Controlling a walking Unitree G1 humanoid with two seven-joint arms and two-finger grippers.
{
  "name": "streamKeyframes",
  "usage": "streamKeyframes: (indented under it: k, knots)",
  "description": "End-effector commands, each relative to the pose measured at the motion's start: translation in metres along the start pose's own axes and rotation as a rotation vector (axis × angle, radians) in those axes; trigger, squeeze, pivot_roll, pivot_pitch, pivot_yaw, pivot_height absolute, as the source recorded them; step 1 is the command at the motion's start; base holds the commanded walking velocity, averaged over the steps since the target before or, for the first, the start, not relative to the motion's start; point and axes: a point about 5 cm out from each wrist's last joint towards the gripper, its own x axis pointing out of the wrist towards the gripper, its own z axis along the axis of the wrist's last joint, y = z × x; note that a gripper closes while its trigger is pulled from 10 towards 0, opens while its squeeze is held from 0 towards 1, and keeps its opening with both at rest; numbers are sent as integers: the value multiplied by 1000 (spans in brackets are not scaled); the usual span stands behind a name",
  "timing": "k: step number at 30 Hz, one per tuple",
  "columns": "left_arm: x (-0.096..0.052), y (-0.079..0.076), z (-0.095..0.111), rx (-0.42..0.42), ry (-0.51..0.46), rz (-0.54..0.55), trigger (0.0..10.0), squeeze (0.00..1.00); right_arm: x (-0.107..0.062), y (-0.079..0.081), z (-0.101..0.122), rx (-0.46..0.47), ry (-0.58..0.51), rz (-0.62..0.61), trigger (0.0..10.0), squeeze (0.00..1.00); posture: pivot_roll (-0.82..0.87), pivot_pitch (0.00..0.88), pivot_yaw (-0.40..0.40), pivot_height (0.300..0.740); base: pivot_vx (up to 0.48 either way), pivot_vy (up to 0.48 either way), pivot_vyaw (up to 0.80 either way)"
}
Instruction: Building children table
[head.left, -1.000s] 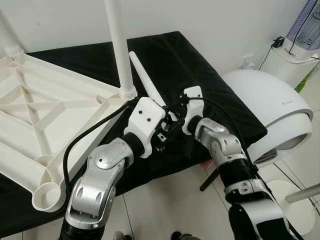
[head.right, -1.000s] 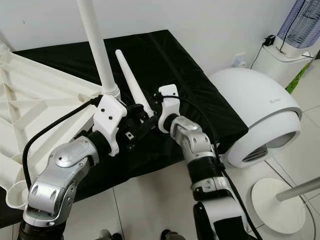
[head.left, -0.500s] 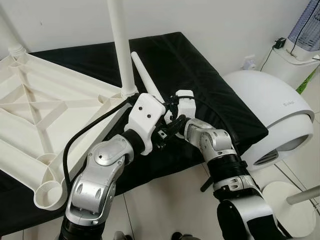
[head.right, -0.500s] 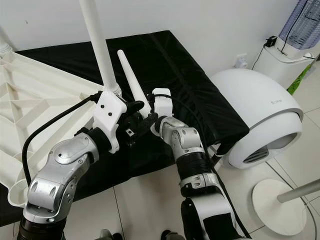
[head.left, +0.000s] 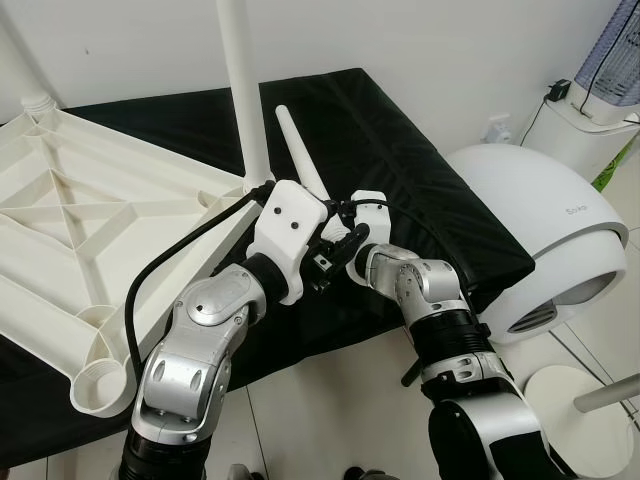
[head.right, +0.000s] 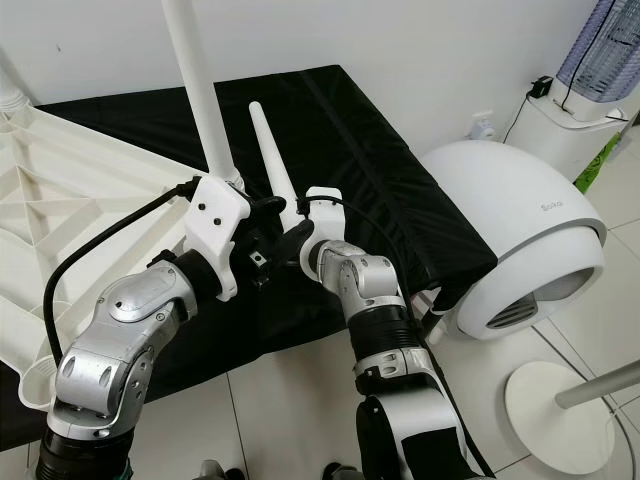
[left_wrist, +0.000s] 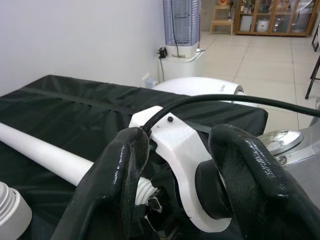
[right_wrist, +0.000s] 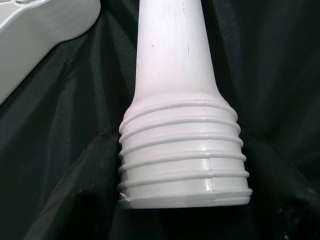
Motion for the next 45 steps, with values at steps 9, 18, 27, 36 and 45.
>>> streamKeyframes:
  k: [9,18,27,36,45]
  knots:
    - [2,22,3,-98,-48,114,10000,0,-10,-6,0,-52,-205,-66,10000,0,-68,112,27,740,0,0,0]
    - [2,43,3,-162,-58,119,10000,0,-27,-28,-2,-20,-420,-101,10000,0,-78,103,37,740,0,0,0]
    - [11,27,-7,-302,-23,-74,10000,0,-49,-38,-12,-10,-621,-3,10000,0,-80,93,54,740,0,0,0]
    - [18,8,-1,-435,-37,-259,10000,1000,-57,-33,-17,-128,-695,104,10000,0,-76,93,57,740,0,0,0]
    - [35,31,-5,-673,26,-207,10000,1000,-66,-28,-15,-267,-793,177,10000,0,-74,91,57,740,0,0,0]
